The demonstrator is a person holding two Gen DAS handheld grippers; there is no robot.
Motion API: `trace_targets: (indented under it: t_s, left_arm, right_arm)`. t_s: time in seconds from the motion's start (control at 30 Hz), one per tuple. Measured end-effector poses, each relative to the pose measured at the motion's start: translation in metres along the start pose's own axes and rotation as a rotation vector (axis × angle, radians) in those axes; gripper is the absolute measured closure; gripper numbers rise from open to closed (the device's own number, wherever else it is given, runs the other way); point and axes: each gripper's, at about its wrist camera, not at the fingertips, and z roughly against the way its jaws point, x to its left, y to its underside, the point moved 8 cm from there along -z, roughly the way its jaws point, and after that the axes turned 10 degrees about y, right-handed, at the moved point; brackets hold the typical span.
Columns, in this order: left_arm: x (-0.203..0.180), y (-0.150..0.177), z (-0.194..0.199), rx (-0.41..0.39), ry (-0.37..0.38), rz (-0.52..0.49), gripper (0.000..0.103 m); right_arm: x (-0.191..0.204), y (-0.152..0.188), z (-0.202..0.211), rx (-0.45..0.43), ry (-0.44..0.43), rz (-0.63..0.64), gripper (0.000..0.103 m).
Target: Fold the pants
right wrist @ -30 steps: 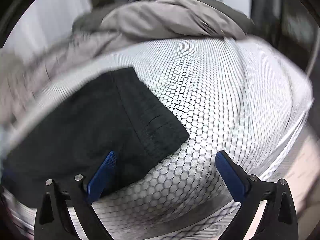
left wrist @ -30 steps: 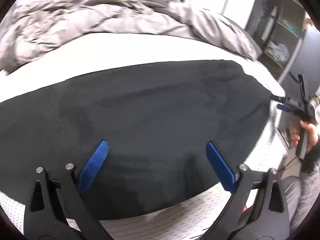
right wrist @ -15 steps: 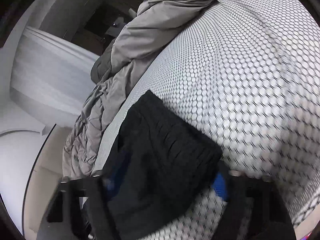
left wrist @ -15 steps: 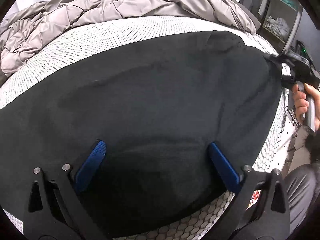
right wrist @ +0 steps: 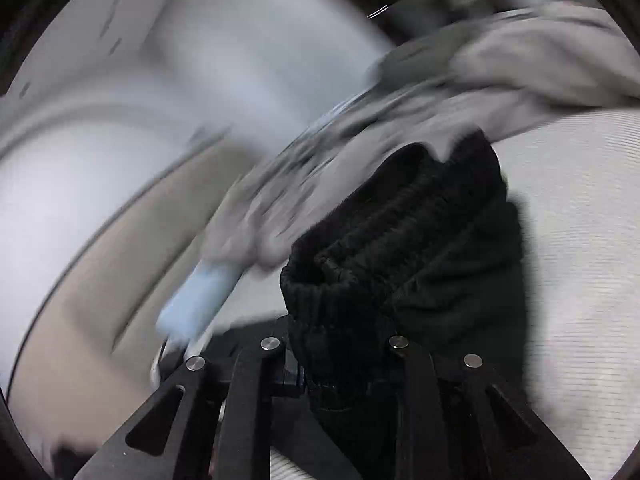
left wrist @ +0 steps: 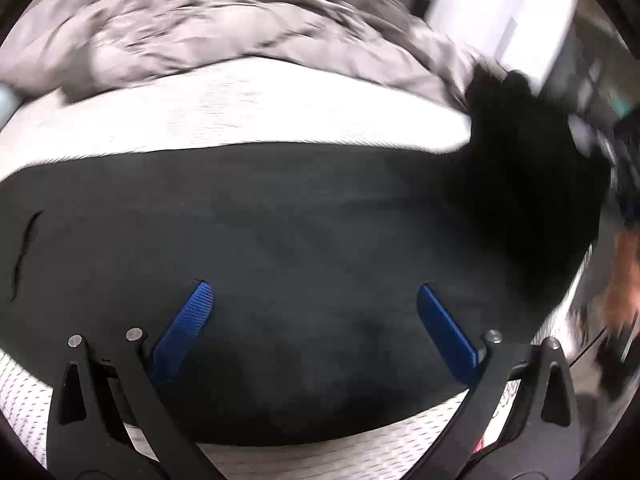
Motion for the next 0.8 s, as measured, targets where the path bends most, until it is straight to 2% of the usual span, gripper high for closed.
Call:
trace_targets:
  t_s: [0.03, 0.07, 0.13, 0.23, 0.3, 0.37, 0.43, 0.5, 0.53, 0.6, 0.63, 0.7, 0.73, 0.8]
  left_arm:
    - [0.014, -0.001, 0.006, -0.014, -0.009, 0.031, 0.001]
    - [0.031, -0.002, 0.012, -0.028, -0.017, 0.069, 0.002]
    - [0.049, 0.001, 0.016, -0.031, -0.02, 0.108, 0.004]
    - [0.063, 0.003, 0.018, -0.031, 0.016, 0.141, 0.008]
    - [0.058, 0.003, 0.014, -0.025, 0.064, 0.134, 0.009]
    - [0.039, 0.003, 0.004, -0.006, 0.122, 0.11, 0.009]
    - [0.017, 0.005, -0.009, 0.027, 0.164, 0.067, 0.01]
    - [-0.005, 0.01, -0.024, 0.073, 0.195, 0.01, 0.01]
    - [-0.013, 0.014, -0.029, 0.09, 0.192, -0.005, 0.01]
    - [-0.025, 0.02, -0.04, 0.133, 0.149, -0.054, 0.011]
    - [-0.028, 0.025, -0.044, 0.169, 0.106, -0.111, 0.012]
    - [-0.032, 0.031, -0.044, 0.224, 0.06, -0.204, 0.021]
    - [-0.035, 0.031, -0.042, 0.229, 0.065, -0.221, 0.022]
    - [-0.037, 0.025, -0.031, 0.21, 0.134, -0.183, 0.022]
  right_arm:
    - [0.03, 0.014, -0.024, 0.098, -0.041, 0.087, 0.061]
    - [0.044, 0.022, -0.036, 0.145, -0.055, 0.132, 0.045]
    - [0.064, 0.043, -0.052, 0.213, -0.034, 0.241, 0.043]
    - [0.062, 0.043, -0.042, 0.183, 0.001, 0.274, 0.042]
    - [0.034, 0.048, -0.012, 0.133, 0.104, 0.267, 0.037]
    - [0.004, 0.048, -0.007, 0.114, 0.282, 0.276, 0.037]
    - [-0.026, 0.064, -0.018, 0.191, 0.414, 0.276, 0.037]
    - [-0.053, 0.093, -0.039, 0.339, 0.492, 0.337, 0.037]
    - [-0.059, 0.099, -0.043, 0.361, 0.519, 0.375, 0.037]
    - [-0.058, 0.104, -0.042, 0.354, 0.53, 0.45, 0.036]
    - [-0.057, 0.1, -0.041, 0.339, 0.532, 0.461, 0.035]
    - [-0.056, 0.096, -0.03, 0.307, 0.505, 0.43, 0.032]
    - [-0.056, 0.092, -0.029, 0.298, 0.492, 0.41, 0.031]
    - [-0.064, 0.089, -0.02, 0.285, 0.485, 0.374, 0.031]
